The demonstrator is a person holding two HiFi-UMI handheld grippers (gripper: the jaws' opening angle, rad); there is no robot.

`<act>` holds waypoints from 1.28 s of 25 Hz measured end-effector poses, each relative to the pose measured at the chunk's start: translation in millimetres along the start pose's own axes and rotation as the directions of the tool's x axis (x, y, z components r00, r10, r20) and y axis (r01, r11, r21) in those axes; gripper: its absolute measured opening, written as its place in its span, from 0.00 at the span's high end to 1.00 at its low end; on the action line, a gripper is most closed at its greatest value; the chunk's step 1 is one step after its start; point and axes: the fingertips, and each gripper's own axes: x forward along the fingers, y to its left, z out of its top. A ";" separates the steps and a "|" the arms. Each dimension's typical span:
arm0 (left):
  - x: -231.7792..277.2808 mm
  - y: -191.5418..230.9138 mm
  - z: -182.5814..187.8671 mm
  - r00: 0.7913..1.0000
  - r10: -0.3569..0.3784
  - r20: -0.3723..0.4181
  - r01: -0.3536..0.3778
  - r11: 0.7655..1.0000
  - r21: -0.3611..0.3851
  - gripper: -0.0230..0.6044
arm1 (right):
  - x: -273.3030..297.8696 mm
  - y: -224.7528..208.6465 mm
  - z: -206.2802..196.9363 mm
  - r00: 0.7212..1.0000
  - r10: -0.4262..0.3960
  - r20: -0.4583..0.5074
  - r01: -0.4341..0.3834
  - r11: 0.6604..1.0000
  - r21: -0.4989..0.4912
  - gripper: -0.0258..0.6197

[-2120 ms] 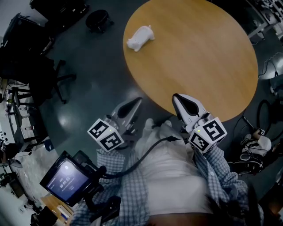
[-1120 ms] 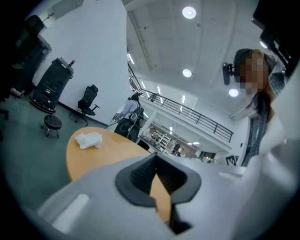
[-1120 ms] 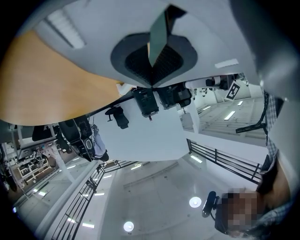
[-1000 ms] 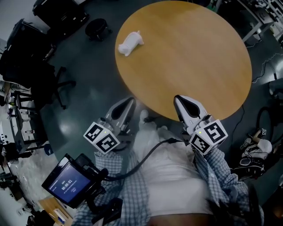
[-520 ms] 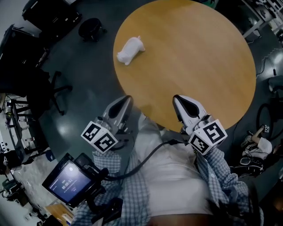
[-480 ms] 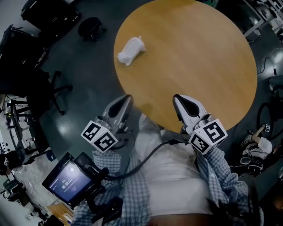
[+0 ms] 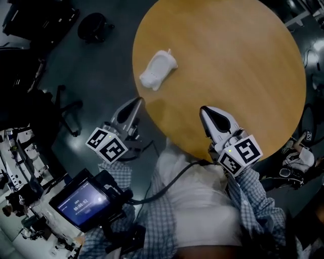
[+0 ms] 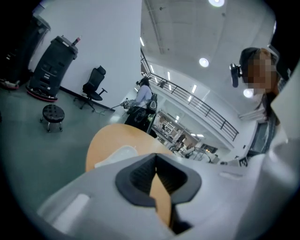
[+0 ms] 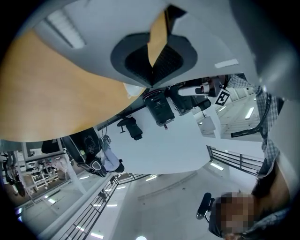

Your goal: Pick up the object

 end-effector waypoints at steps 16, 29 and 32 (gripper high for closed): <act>107.0 116.4 -19.1 0.854 -0.182 -0.488 0.264 0.959 0.105 0.65 | 64.8 -41.6 -11.3 0.980 -0.181 -0.082 0.190 0.976 0.106 0.95; 134.4 123.2 -66.0 0.696 -0.181 -0.695 0.384 0.912 0.147 0.63 | 75.2 -67.6 -25.5 0.965 -0.226 -0.136 0.246 0.957 0.155 0.95; 133.4 119.3 -59.5 0.709 -0.196 -0.677 0.386 0.912 0.141 0.70 | 76.2 -64.7 -23.0 0.964 -0.225 -0.141 0.246 0.957 0.155 0.95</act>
